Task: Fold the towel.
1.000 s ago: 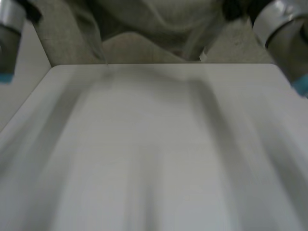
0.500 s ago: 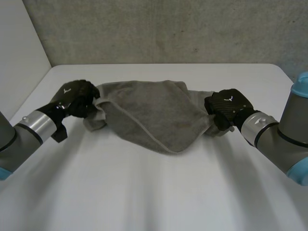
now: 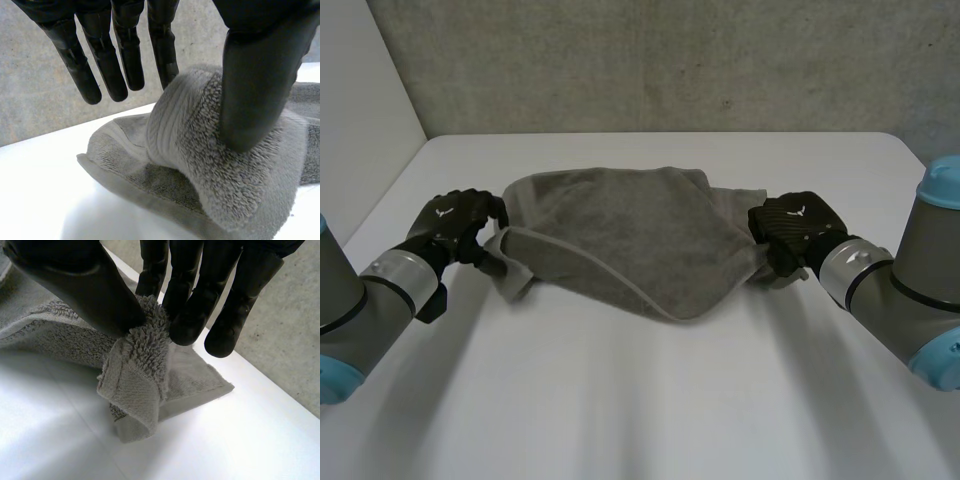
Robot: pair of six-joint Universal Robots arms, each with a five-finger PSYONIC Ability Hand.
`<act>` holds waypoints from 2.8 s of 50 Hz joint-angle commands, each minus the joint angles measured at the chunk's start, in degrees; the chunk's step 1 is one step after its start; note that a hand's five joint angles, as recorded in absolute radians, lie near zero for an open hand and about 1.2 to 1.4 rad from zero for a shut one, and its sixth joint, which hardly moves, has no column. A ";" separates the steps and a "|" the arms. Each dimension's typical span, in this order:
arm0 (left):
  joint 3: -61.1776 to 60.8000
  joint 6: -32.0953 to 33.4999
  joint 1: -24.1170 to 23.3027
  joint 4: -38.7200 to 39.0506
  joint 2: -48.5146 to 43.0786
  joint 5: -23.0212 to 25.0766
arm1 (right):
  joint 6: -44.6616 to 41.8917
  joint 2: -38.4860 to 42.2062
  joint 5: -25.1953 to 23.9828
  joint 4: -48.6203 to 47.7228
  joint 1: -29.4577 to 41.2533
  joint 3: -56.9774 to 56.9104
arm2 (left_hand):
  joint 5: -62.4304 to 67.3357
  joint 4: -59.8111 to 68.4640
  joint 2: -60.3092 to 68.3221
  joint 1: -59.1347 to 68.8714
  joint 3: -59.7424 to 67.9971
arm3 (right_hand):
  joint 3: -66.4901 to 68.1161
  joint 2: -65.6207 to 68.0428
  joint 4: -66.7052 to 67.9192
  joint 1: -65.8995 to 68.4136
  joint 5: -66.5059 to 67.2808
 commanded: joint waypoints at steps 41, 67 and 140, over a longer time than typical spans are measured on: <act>-1.61 9.12 -6.69 -4.95 -0.71 -12.09 | -0.63 3.63 0.07 -0.28 -0.01 0.65 | -0.89 -2.68 -2.13 -1.21 -2.65 | 4.43 4.75 3.84 4.28 3.32; -5.66 9.92 1.13 1.38 -2.47 -12.09 | -0.80 4.68 0.24 -0.19 -0.01 0.65 | -0.55 -2.35 -1.80 -0.87 -2.31 | 4.43 4.75 3.84 4.28 3.32; 18.86 -2.04 2.10 -3.09 20.85 4.44 | -2.21 -13.69 1.21 33.30 -9.24 -40.05 | 48.21 46.41 46.96 47.89 46.44 | 4.43 4.75 3.84 4.28 3.32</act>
